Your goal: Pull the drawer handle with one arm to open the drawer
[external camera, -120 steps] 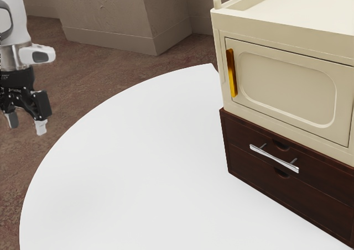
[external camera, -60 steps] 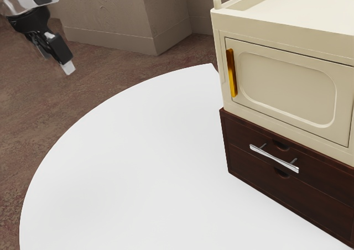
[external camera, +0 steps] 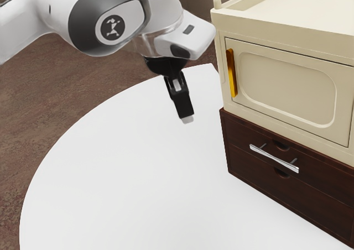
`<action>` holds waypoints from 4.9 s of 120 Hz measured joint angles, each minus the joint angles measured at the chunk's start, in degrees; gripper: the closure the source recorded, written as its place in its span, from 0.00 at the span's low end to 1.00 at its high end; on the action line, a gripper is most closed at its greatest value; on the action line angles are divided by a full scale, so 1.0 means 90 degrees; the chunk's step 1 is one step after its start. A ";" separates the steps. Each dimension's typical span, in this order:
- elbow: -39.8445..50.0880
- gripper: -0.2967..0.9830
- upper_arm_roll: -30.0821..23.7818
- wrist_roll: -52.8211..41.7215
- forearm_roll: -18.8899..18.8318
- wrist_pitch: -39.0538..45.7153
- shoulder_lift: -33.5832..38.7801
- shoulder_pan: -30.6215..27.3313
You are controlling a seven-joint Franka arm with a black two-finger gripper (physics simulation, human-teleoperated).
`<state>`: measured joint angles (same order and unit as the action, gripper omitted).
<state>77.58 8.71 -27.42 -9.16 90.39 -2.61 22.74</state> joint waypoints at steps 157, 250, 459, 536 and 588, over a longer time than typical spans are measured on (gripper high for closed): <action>0.4338 0.23 -0.1193 -0.2814 -0.0860 0.6101 0.0760 -0.0266; 0.4243 0.18 -0.1159 -0.3423 -0.1087 0.6606 0.0097 -0.0362; 0.5953 0.24 -0.1444 -0.3718 -0.1031 0.4709 0.2321 -0.0155; 0.5442 0.25 -0.1793 -0.3695 -0.0918 0.3098 0.2495 -0.0152; 0.4008 0.23 -0.1906 -0.3592 -0.0829 0.2336 0.2188 -0.0152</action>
<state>113.65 -8.44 -59.75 -16.62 111.42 17.09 21.36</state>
